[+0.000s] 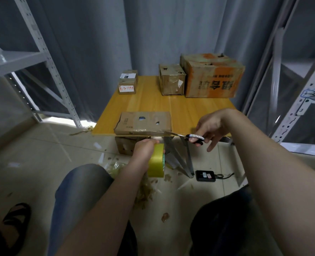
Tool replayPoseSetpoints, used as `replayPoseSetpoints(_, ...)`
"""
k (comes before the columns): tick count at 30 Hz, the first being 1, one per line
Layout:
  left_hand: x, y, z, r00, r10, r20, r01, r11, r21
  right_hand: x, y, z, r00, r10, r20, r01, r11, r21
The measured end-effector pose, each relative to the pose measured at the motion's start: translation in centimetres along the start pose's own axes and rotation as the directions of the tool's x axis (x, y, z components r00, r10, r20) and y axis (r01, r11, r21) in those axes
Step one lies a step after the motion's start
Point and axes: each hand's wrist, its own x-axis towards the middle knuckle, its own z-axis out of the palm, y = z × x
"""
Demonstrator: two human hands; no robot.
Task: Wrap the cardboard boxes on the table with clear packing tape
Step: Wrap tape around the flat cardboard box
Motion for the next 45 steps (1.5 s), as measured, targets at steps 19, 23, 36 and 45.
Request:
replayPoseSetpoints(19,2.4,-1.2,-0.2,0.999,-0.035,-0.013,0.035,0.999,-0.006,2.5,-2.0,1.4,0.99,-0.128,-0.049,0.128,0.992,-0.007)
replayPoseSetpoints(23,2.4,-1.2,-0.1,0.999,-0.042,-0.027,0.042,0.999,-0.002,3.0,-1.9,1.5,0.987,-0.138,-0.088,0.14,0.99,0.021)
replayPoseSetpoints(36,3.4,-1.9,-0.2,0.999,-0.038,-0.019,0.038,0.999,-0.024,3.2,-1.3,2.1,0.985,-0.108,-0.136,0.122,0.987,0.101)
replayPoseSetpoints(45,4.2,-2.4,0.0,0.999,-0.031,-0.02,0.031,0.999,0.007,3.4,-2.1,2.6,0.988,-0.052,-0.148,0.049,0.999,-0.02)
